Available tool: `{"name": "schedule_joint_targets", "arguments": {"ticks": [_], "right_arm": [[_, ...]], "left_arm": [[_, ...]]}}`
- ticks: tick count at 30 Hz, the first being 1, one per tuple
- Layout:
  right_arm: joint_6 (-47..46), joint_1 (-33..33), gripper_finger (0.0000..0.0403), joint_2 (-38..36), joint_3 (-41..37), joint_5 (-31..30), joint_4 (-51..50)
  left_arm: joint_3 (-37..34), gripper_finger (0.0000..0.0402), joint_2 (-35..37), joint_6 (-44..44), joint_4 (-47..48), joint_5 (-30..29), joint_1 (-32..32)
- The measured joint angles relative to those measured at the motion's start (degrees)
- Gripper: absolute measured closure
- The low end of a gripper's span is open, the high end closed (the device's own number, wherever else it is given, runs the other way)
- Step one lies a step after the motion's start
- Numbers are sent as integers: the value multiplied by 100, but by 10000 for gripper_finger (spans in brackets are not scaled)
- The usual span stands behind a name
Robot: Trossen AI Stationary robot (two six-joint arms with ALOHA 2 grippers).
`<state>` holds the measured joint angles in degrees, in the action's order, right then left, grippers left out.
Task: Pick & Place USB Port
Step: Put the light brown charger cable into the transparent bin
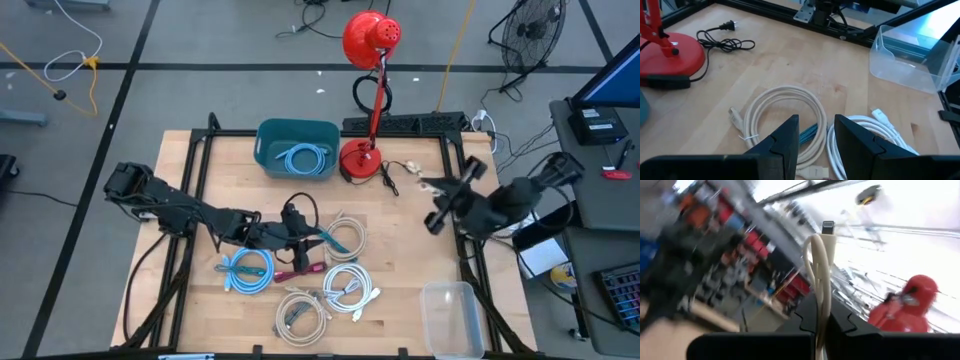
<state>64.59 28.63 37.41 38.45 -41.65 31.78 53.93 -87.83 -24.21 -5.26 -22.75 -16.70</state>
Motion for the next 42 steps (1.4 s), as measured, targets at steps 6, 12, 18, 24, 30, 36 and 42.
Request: {"name": "schedule_joint_targets", "arguments": {"ticks": [6, 12, 18, 24, 30, 36, 42], "right_arm": [[-1159, -1306, 403, 343, 463, 795, -2159], [-2418, -2926, 403, 733, 625, 2959, -3783], [-3511, -4298, 403, 901, 628, 5263, -5004], [-4564, -4607, 403, 733, 628, 6716, -5803], [-5639, -4343, 403, 30, 382, 7195, -6114], [-7222, -4113, 403, -957, 101, 7177, -6351], [-8627, -3970, 403, -1998, -455, 6435, -6234]], "left_arm": [[0, 275, -1, -62, 21, -28, -10], [0, 275, -2, -162, 120, -32, -31], [-213, 275, -6, -338, 80, -128, -123], [-486, 275, -7, -649, -1, -330, -146], [-557, 275, -7, -706, -195, -316, -176], [-560, 275, -7, -715, -272, -307, -227], [-560, 275, -7, -721, -407, -328, -224]]}}
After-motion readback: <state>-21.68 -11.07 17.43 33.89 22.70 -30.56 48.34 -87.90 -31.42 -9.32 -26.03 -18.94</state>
